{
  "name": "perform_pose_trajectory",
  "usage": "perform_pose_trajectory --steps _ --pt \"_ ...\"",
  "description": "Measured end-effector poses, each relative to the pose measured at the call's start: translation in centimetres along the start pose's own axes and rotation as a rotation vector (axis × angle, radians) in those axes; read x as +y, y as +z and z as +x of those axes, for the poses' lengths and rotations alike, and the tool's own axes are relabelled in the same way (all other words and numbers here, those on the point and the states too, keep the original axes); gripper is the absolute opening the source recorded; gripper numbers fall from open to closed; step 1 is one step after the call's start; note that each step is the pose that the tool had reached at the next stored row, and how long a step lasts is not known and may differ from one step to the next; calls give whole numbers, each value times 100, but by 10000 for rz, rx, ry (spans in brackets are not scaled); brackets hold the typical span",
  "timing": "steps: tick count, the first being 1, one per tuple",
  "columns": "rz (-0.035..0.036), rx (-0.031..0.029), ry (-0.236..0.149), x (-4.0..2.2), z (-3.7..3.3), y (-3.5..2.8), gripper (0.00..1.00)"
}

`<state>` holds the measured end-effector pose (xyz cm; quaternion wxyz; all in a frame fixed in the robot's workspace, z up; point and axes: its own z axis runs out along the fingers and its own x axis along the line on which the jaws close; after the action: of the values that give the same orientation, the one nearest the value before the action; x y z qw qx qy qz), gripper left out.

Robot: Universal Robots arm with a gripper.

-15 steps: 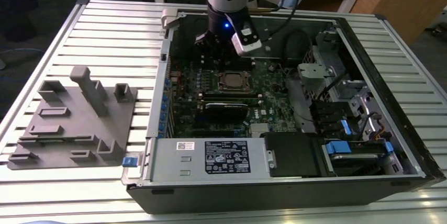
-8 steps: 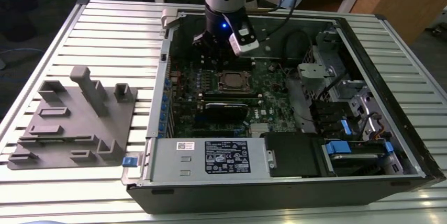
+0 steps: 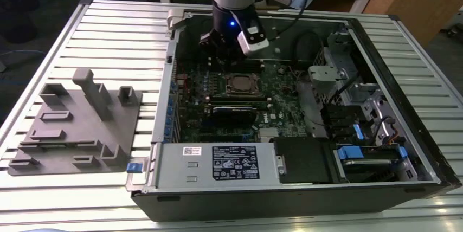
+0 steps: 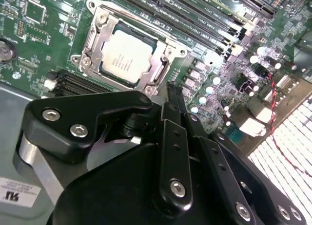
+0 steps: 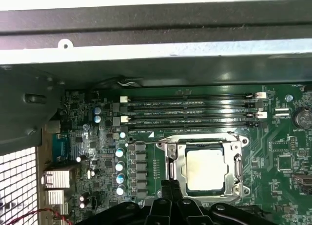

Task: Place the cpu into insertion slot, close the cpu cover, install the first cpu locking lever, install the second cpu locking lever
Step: 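Install the first cpu locking lever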

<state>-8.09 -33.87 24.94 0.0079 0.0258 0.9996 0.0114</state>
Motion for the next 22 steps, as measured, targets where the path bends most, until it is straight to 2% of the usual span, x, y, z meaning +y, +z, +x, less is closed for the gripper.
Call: perform_pose_trajectory --steps 5,22 --pt "0 1 0 1 0 -27 11" --pt "0 1 -1 -3 69 -25 11"
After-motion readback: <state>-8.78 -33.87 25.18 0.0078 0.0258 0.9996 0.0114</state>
